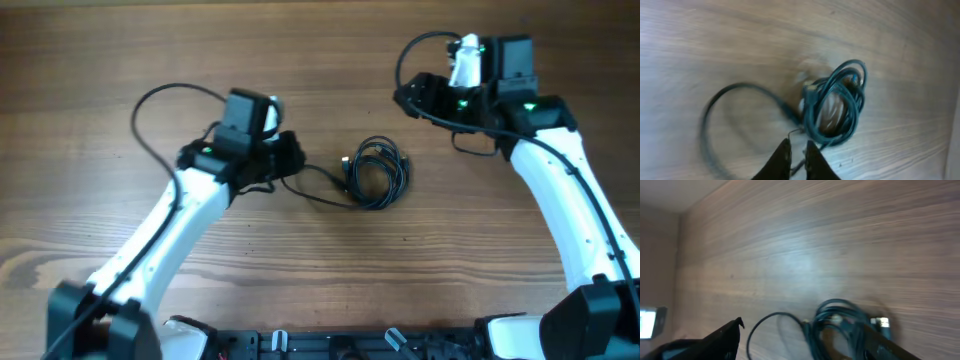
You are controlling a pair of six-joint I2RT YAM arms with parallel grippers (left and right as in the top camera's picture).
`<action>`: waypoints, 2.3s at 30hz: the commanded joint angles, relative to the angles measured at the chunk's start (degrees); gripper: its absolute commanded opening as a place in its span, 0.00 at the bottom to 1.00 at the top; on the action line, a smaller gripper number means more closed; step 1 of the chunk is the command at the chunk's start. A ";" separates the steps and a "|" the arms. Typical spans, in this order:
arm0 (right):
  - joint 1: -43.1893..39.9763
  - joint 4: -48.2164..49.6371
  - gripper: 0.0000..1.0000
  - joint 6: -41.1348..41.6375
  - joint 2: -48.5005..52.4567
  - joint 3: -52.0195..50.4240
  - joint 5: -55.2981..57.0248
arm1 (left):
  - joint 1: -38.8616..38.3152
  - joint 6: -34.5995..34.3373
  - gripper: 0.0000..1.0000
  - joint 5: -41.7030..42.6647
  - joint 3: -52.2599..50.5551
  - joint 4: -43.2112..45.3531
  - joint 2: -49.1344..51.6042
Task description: Untangle cables
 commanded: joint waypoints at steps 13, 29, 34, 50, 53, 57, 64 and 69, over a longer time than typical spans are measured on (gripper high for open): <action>-0.87 -2.64 0.78 -3.80 0.68 0.26 2.51 | -9.62 4.00 0.41 -2.21 0.74 30.67 24.04; -0.87 -2.67 0.78 -3.76 0.96 0.26 2.49 | -11.54 27.85 0.43 -2.14 0.74 32.41 24.46; -0.87 -2.67 0.79 -3.74 0.96 0.26 2.49 | -11.58 29.88 0.43 -2.12 0.74 32.39 25.70; -0.81 -3.50 0.79 -3.78 0.96 0.26 2.47 | -11.41 25.24 0.04 -8.37 0.92 42.21 27.74; -0.81 -3.93 0.79 -3.80 0.96 0.26 2.47 | -10.75 15.96 0.04 -11.82 0.96 42.07 22.51; -0.81 -4.11 0.79 -4.04 0.96 0.26 2.34 | -9.25 3.82 0.04 -11.65 0.96 39.21 14.34; -0.70 -3.91 0.78 -8.31 0.96 0.26 -4.52 | -7.19 -11.23 0.04 -11.13 0.96 32.44 4.13; 0.31 -3.52 0.77 -8.52 0.96 0.26 -7.61 | -6.88 -21.05 0.04 -11.13 0.96 32.33 2.08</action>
